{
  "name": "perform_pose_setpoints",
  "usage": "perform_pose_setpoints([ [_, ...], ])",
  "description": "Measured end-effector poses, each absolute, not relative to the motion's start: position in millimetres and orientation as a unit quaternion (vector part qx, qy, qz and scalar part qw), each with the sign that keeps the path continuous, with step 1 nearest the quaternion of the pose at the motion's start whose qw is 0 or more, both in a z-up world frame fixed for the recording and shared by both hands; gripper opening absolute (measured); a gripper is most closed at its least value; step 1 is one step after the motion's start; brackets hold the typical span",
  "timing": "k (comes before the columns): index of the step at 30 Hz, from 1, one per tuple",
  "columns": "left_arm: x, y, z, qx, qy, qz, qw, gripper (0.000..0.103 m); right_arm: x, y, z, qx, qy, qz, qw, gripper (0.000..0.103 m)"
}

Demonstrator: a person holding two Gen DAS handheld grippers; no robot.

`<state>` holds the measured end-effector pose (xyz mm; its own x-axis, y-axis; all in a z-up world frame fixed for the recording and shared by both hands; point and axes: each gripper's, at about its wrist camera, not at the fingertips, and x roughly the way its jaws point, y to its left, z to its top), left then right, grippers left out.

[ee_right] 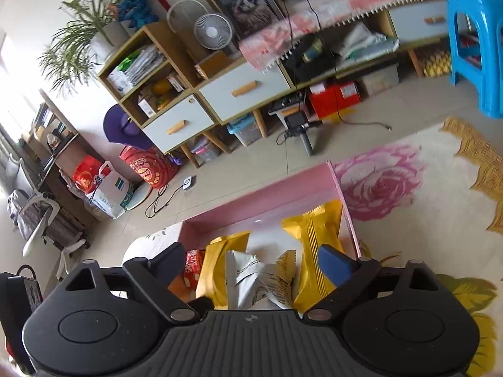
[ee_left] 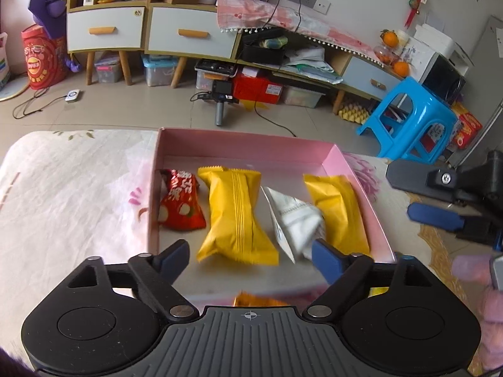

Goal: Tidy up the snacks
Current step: 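Grasp the clear stick-snack packet with the left gripper while the right gripper grasps the pink packet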

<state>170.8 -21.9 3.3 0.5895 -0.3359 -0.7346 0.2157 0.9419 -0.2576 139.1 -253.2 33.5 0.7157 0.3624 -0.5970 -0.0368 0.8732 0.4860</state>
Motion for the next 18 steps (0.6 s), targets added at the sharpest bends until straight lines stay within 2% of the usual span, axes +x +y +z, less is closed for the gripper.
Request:
perform_pose_setpoints([
  [8, 123, -18, 26, -0.021, 0.43, -0.148, 0.89, 0.096, 107, -241, 57, 0.149, 0.341, 0.108, 0.922, 0.094],
  [18, 79, -1, 24, -0.007, 0.406, -0.172, 0.897, 0.099, 66, -248, 60, 0.098, 0.322, 0.115, 0.934, 0.095],
])
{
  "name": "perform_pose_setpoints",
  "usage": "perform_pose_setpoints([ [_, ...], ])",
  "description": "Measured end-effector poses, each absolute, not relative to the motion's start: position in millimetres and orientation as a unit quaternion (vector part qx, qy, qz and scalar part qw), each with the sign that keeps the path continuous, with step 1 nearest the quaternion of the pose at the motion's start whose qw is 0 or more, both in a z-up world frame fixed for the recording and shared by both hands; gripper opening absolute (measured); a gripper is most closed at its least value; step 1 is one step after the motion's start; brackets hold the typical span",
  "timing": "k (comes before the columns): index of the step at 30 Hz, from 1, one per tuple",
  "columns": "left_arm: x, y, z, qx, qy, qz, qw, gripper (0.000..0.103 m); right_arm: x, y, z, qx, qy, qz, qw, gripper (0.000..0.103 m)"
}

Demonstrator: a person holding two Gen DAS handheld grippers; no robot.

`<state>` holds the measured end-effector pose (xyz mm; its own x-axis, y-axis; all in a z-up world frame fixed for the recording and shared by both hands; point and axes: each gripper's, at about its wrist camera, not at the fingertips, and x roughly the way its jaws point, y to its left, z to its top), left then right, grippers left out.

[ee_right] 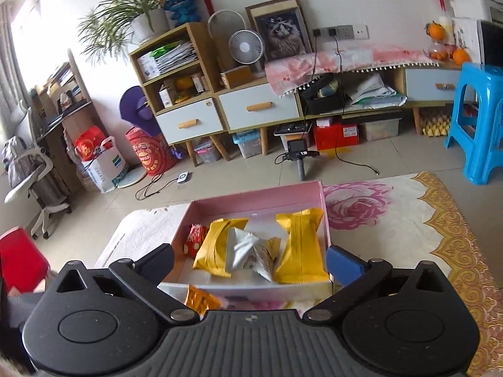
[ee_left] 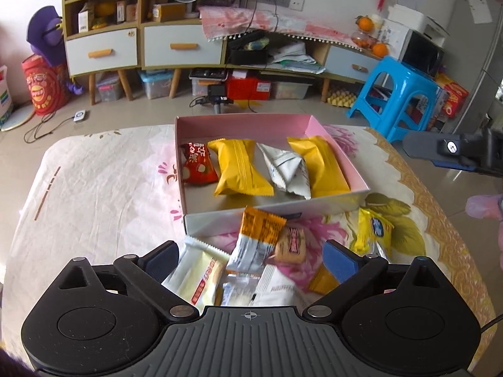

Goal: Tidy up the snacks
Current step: 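Grasp the clear stick-snack packet with the left gripper while the right gripper grasps the pink packet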

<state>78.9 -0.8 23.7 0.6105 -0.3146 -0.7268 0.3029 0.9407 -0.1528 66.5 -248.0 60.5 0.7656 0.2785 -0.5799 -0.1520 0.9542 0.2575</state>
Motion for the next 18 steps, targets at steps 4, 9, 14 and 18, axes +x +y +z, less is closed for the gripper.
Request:
perform_pose_setpoints([
  [4, 68, 11, 19, -0.007, 0.396, -0.177, 0.901, 0.099, 48, -249, 53, 0.06, 0.307, 0.123, 0.942, 0.095],
  [9, 53, 23, 9, 0.028, 0.365, -0.171, 0.915, 0.099, 33, -258, 33, 0.032, 0.301, 0.107, 0.947, 0.095],
  [14, 42, 34, -9, 0.04, 0.365, -0.169, 0.915, 0.099, 20, -269, 13, 0.012, 0.317, 0.098, 0.943, 0.095],
  [18, 36, 39, -24, 0.028, 0.384, -0.189, 0.903, 0.099, 10, -273, -1, 0.019, 0.337, 0.099, 0.936, 0.095],
])
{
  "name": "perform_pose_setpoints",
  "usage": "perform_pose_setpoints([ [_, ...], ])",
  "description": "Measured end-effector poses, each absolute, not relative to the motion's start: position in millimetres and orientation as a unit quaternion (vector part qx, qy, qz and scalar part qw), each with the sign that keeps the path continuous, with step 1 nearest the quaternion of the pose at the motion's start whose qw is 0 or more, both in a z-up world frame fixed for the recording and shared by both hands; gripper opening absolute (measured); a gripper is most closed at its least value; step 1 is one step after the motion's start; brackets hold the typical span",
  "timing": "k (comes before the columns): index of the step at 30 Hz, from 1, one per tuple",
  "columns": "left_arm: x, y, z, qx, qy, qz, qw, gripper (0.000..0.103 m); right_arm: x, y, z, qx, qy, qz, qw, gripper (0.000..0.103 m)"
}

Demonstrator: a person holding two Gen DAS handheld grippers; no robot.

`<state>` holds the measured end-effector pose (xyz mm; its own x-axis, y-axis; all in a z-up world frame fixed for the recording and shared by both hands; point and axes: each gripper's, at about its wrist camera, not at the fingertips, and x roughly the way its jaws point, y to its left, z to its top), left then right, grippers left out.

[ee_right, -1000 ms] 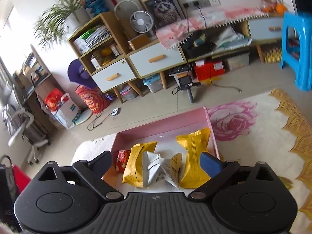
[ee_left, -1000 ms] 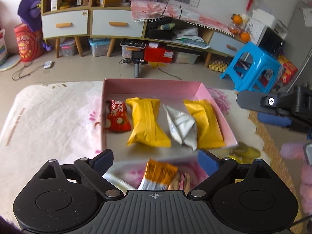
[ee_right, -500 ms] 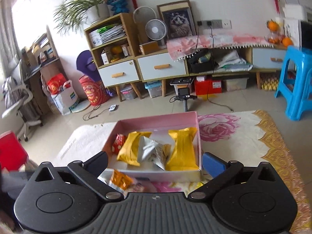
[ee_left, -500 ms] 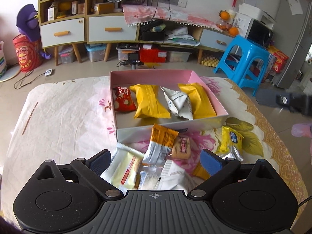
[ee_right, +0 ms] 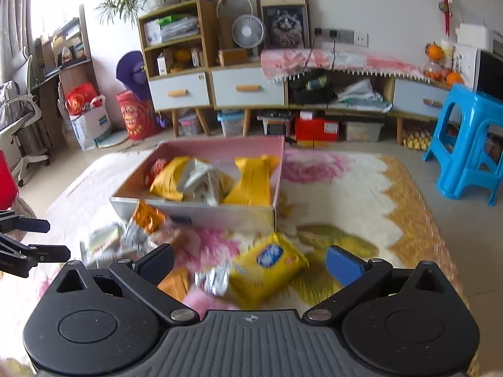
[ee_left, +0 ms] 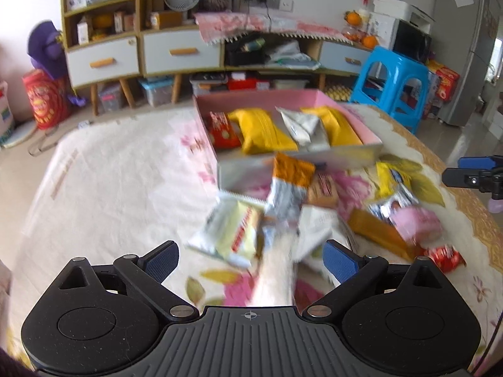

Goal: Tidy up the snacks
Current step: 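Grasp the clear stick-snack packet with the left gripper while the right gripper grasps the pink packet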

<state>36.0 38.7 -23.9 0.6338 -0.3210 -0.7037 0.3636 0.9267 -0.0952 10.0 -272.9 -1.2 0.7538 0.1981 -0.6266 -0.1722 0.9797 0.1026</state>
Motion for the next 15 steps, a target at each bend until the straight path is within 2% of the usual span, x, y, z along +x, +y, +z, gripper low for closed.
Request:
perform_pose_setpoints([
  [11, 20, 36, -52, 0.043, 0.411, -0.227, 0.882, 0.097, -9, -262, -33, -0.047, 0.38, 0.137, 0.914, 0.095],
  [15, 24, 32, -53, 0.042, 0.416, -0.232, 0.878, 0.088, -9, -268, -37, -0.048, 0.39, 0.139, 0.909, 0.092],
])
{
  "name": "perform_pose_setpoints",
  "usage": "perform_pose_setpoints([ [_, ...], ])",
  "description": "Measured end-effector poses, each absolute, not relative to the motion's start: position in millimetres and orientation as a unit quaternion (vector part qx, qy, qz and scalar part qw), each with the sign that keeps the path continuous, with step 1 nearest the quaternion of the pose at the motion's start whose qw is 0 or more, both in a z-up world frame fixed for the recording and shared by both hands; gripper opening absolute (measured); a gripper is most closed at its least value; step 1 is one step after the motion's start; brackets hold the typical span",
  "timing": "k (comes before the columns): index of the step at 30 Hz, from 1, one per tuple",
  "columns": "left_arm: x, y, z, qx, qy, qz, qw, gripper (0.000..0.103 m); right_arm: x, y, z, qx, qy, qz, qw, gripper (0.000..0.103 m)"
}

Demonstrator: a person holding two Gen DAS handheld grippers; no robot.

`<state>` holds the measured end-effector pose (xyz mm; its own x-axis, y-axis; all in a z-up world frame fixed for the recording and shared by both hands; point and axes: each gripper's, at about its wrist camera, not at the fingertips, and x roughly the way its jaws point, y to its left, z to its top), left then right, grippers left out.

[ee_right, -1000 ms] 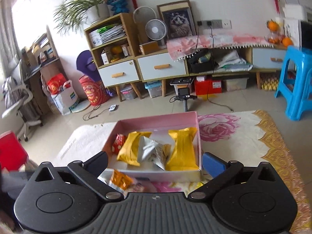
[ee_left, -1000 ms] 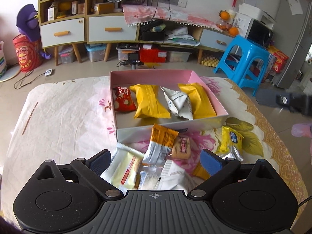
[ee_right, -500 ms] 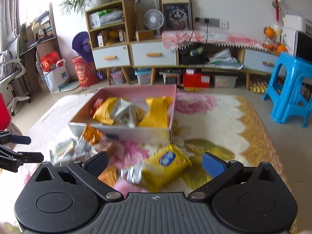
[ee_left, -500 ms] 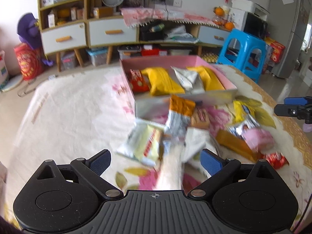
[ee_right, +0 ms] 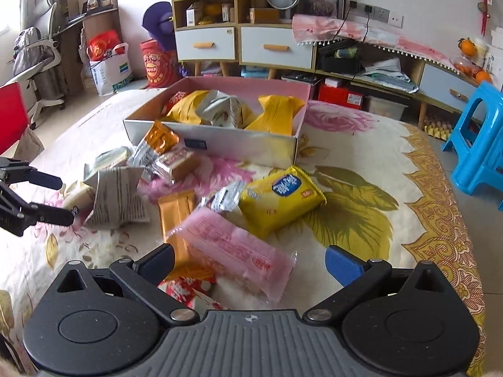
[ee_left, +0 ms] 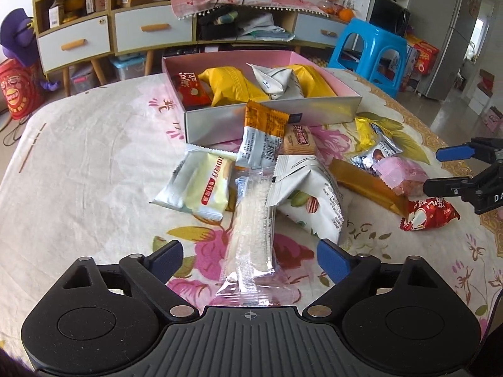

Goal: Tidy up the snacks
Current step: 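Grasp the clear stick-snack packet with the left gripper while the right gripper grasps the pink packet, then carry both held packets into the pink box and open both grippers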

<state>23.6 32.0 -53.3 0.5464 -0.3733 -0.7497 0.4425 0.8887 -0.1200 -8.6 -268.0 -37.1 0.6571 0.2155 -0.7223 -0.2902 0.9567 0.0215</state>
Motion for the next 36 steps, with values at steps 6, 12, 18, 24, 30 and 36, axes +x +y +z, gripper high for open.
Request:
perform_pose_setpoints([
  [6, 31, 25, -59, 0.043, 0.435, -0.226, 0.87, 0.06, -2, -267, -41, -0.058, 0.406, 0.15, 0.9, 0.086],
  [12, 34, 25, -60, 0.048, 0.44, -0.214, 0.871, 0.042, 1, -253, -46, -0.094, 0.414, 0.174, 0.889, 0.079],
  [18, 34, 23, -57, 0.051, 0.439, -0.211, 0.872, 0.039, 4, -238, -50, -0.128, 0.416, 0.184, 0.881, 0.075],
  [24, 36, 22, -57, 0.053, 0.447, -0.208, 0.868, 0.035, 5, -230, -48, -0.141, 0.413, 0.191, 0.879, 0.064],
  [30, 39, 22, -56, 0.049, 0.452, -0.209, 0.866, 0.031, 7, -228, -45, -0.14, 0.413, 0.195, 0.878, 0.048],
  [36, 43, 22, -56, 0.048, 0.457, -0.204, 0.865, 0.024, 8, -226, -42, -0.145, 0.416, 0.201, 0.875, 0.034],
])
